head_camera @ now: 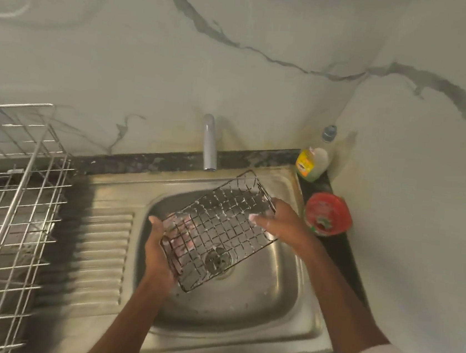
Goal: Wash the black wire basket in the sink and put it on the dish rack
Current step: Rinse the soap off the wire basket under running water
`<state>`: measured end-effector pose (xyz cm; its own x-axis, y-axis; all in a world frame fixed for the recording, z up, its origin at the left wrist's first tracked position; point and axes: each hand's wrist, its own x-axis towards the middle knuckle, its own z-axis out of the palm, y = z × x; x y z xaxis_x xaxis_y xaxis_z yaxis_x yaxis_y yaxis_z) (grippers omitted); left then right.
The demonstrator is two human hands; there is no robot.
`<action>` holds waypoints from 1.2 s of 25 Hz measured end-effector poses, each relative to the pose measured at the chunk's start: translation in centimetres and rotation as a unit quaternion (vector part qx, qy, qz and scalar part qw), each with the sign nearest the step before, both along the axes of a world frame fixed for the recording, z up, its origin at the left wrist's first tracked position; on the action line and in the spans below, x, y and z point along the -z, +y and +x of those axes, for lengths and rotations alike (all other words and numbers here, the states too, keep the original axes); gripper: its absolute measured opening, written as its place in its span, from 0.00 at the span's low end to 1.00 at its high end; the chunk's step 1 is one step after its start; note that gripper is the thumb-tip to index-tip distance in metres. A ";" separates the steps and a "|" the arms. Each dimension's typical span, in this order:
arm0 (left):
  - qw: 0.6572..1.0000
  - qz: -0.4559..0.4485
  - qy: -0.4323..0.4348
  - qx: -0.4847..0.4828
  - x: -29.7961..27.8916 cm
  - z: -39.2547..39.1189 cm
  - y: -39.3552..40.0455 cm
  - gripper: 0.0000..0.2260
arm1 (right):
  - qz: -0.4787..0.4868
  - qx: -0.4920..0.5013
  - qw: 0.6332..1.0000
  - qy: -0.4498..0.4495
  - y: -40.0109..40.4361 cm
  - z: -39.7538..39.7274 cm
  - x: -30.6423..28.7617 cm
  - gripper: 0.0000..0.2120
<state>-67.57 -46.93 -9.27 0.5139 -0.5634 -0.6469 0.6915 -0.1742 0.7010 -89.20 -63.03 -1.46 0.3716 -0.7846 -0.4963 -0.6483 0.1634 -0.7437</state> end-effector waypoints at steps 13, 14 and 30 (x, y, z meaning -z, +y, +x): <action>0.894 0.122 -0.361 0.236 -5.0 3.7 -13.2 0.17 | -0.217 0.003 0.965 0.149 1.5 3.5 2.2 0.42; 0.878 0.118 -0.391 0.248 -5.4 3.7 -15.0 0.12 | -0.222 -0.008 0.961 0.164 1.5 3.8 2.2 0.42; 0.974 0.019 0.224 -0.016 -2.1 -1.1 -18.3 0.12 | -0.215 -0.061 0.954 0.200 3.4 1.7 5.8 0.42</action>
